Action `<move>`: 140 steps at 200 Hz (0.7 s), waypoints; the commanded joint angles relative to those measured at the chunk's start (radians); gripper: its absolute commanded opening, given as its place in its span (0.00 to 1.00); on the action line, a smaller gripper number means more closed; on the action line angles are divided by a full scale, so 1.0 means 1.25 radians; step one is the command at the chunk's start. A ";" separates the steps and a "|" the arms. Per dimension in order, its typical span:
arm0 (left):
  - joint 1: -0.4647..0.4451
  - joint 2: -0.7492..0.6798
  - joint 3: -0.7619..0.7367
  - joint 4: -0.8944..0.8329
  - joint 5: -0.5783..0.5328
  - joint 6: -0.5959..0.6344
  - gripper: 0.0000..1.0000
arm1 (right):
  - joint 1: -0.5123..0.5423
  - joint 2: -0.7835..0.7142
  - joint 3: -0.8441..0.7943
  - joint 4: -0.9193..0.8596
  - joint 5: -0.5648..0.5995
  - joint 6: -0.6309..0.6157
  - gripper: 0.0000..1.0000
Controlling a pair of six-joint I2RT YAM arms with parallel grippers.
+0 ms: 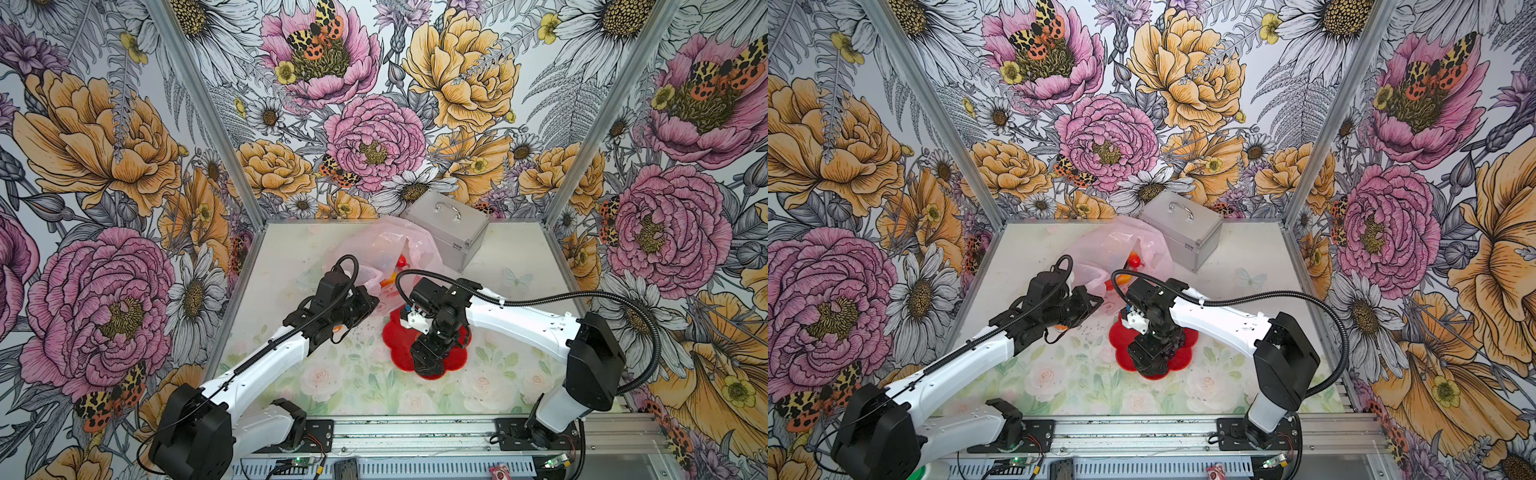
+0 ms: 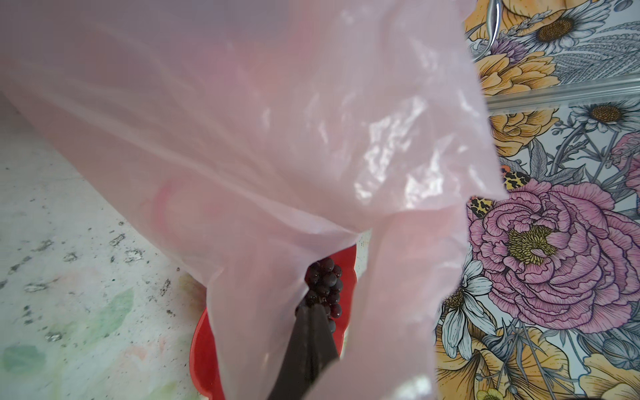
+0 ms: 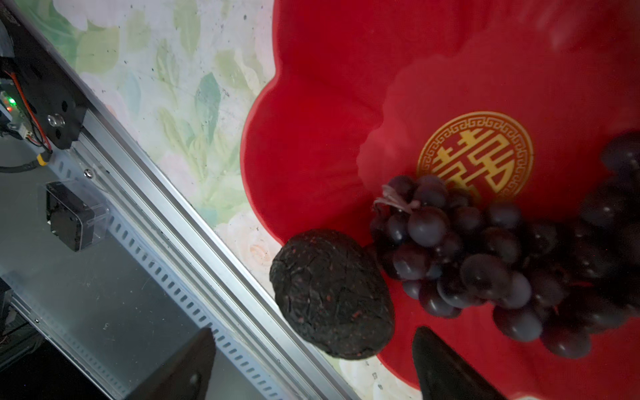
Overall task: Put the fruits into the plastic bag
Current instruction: 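Withdraw the right gripper from the bag and move it over the plate, then lower the right gripper onto the dark avocado on the plate and grasp it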
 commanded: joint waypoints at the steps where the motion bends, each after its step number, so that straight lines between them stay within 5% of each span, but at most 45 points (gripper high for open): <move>1: 0.002 -0.019 -0.016 -0.003 -0.019 -0.005 0.00 | 0.010 0.015 -0.004 0.000 0.015 -0.022 0.91; 140: -0.003 -0.012 -0.013 -0.009 -0.029 -0.011 0.00 | 0.050 0.100 -0.002 0.004 0.147 -0.027 0.85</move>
